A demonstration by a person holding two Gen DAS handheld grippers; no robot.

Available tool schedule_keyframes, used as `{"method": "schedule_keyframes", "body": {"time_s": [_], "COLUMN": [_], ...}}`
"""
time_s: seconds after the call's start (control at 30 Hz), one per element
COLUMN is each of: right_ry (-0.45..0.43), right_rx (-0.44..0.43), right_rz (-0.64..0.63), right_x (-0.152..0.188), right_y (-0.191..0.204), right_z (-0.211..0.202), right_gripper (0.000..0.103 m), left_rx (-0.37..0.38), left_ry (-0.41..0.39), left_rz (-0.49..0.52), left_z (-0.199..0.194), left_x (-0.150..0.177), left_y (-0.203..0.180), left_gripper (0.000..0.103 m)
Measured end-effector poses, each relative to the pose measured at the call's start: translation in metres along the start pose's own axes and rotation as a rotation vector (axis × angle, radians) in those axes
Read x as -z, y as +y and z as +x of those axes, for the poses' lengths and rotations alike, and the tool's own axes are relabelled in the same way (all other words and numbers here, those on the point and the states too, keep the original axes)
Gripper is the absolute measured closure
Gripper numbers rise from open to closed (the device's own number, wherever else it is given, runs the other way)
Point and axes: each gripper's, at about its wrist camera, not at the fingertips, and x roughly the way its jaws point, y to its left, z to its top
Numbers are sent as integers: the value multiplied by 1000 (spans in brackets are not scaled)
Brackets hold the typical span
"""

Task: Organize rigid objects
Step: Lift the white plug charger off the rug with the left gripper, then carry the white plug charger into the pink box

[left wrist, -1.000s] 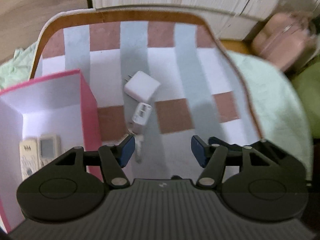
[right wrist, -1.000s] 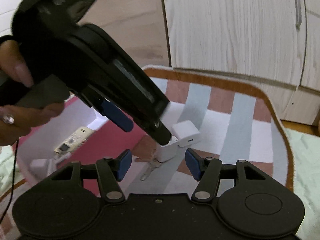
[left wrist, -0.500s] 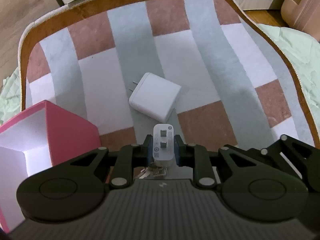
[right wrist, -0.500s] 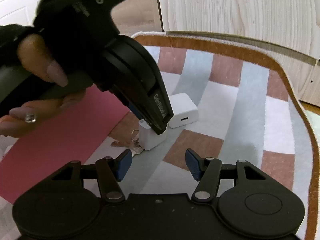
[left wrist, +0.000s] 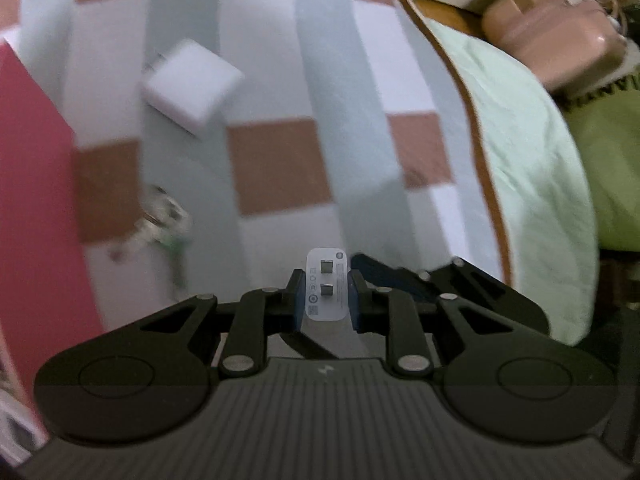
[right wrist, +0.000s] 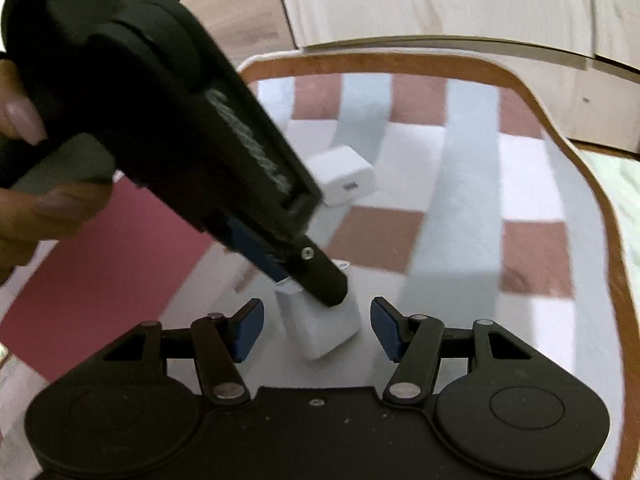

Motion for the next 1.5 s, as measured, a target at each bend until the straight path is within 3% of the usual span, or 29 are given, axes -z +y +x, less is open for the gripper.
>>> {"method": "schedule_keyframes", "body": {"time_s": [0.1,0.17,0.33,0.37,0.47,0.53,0.6,0.87,1.0,1.07,1.3,1.5], "right_ry": [19,30,41,45,80,102,90,41,51,39,2,-17], "right_rx": [40,42,13,15,51,71,73,97,89,87,117,98], "right_rz": [-25,-31,35,25,-36,-45,-56,-189,-21,15,-42,-93], "right_x": [7,9,8,9,14,19,22,31,22,17,1,-10], "right_y": [-4,-7,-8,-7,2,5,8,19,12,10,41,74], "right_z": [-6,-11,-22,-22,-17,-15,-15,-8,-16,-24,-57,-84], "right_gripper": [39,39,39,40,40,40,40,41,44,44,44,44], "left_rx": [108,131,67,38,-103,-164,-144,-45,3,15,-9,-10], "left_ry": [39,58,10,-1,-32,-55,-62,-96,-114,-128,-222,-282], "left_rz": [-56,-87,-48,-28,14,51,53,-90,-106,-96,-45,-62], "left_z": [10,19,20,19,17,14,16,22,14,4,-45,-93], "left_x": [4,7,17,19,27,33,37,41,50,54,75,100], "left_y": [1,1,-6,-9,-15,-16,-15,2,0,-3,-20,-15], "left_gripper": [82,82,79,78,61,59,59,56,65,66,65,65]}}
